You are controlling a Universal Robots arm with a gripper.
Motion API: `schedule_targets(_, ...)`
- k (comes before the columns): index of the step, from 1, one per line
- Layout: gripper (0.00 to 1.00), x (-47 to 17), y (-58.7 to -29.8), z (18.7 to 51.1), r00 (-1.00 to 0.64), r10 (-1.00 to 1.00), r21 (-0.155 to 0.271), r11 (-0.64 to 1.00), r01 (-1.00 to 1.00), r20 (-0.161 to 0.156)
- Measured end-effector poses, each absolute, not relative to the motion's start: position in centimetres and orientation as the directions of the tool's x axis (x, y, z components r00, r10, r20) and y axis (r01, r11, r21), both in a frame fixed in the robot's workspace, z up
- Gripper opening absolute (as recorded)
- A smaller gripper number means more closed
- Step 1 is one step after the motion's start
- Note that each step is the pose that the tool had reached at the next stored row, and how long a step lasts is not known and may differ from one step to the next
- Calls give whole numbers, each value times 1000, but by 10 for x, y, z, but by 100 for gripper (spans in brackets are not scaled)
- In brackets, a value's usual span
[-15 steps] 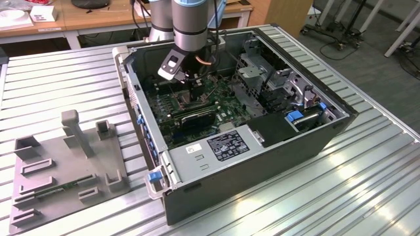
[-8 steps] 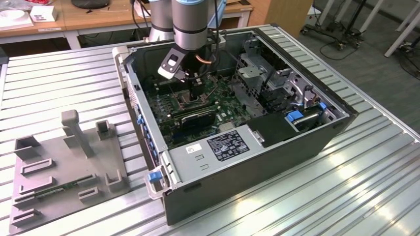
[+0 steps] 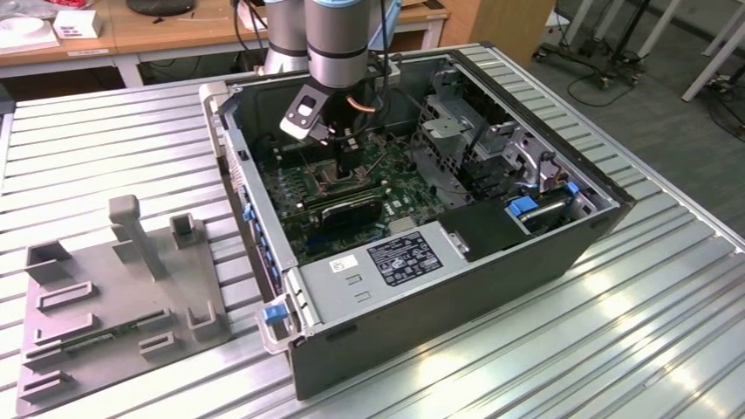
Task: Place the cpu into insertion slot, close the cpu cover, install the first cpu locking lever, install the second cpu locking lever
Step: 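Place the cpu into insertion slot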
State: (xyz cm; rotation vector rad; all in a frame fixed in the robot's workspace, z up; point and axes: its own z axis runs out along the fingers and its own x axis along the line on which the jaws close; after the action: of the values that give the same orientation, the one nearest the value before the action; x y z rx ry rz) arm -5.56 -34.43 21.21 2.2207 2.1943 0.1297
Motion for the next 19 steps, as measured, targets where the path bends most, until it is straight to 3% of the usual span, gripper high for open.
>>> schedule_targets(6,59,-56,-344,212,10,999,70,-14,997,47)
schedule_targets(8,46,-56,-344,212,10,999,70,-14,997,47)
schedule_targets(11,40,-56,-344,213,10,999,70,-14,997,47)
schedule_targets(12,34,-56,-344,213,10,999,70,-14,997,47)
schedule_targets(19,34,-56,-344,213,10,999,70,-14,997,47)
